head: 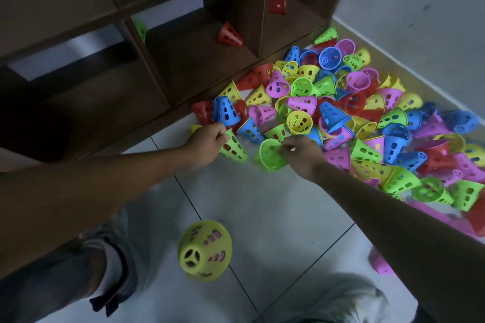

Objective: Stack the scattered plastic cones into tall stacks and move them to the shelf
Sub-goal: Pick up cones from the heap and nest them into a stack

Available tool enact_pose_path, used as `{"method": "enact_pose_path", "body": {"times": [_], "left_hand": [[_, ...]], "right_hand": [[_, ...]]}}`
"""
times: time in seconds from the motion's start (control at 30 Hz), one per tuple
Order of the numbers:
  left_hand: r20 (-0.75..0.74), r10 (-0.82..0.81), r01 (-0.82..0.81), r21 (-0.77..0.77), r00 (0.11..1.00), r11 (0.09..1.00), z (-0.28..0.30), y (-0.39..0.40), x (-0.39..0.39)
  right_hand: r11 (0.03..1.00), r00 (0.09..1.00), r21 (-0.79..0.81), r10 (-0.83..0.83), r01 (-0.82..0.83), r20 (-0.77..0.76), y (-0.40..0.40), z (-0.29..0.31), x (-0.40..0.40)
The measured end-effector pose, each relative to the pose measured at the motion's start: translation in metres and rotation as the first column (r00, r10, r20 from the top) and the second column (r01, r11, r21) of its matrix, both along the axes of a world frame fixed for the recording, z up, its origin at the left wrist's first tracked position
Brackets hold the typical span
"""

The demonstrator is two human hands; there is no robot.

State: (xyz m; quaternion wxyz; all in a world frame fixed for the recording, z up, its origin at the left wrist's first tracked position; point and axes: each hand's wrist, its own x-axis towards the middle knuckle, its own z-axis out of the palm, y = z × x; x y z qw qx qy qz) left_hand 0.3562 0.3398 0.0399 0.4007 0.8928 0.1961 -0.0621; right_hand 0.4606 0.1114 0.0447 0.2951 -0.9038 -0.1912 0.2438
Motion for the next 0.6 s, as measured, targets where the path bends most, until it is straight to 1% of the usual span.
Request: {"method": "enact_pose_path", "body": {"times": [0.07, 0.17, 0.23, 0.3, 0.37, 0.47, 0.6], "left_hand": [[-0.011, -0.044, 0.044, 0.008, 0.999, 0.999, 0.028, -0.002, -0.002], [-0.011, -0.104, 0.104, 0.005, 0.994, 0.995, 0.068, -0.006, -0.01], [0.002, -0.127, 0.127, 0.012, 0.992, 0.992, 0.092, -0.008, -0.019], [0.011, -0.137, 0.137, -0.011, 0.991, 0.991, 0.116, -0.013, -0.03], [0.015, -0.143, 0.143, -0.037, 0.99, 0.989, 0.14, -0.017, -0.039], [0.013, -0.106, 0.107, -0.086, 0.994, 0.991, 0.168, -0.018, -0.05], [-0.001, -0.059, 0.058, -0.162, 0.998, 0.985, 0.194, -0.013, -0.071]], "right_hand": [[0.994, 0.997, 0.082, -0.066, 0.07, -0.049, -0.005, 0.014, -0.007], [0.961, 0.978, 0.206, -0.156, 0.183, -0.139, -0.01, 0.038, -0.019], [0.934, 0.963, 0.275, -0.173, 0.228, -0.209, -0.013, 0.053, -0.025], [0.91, 0.947, 0.329, -0.164, 0.254, -0.277, -0.015, 0.069, -0.033], [0.894, 0.938, 0.362, -0.151, 0.265, -0.312, -0.017, 0.086, -0.042], [0.856, 0.912, 0.406, -0.163, 0.32, -0.375, -0.019, 0.108, -0.059], [0.836, 0.89, 0.417, -0.167, 0.356, -0.425, -0.024, 0.133, -0.082]]}}
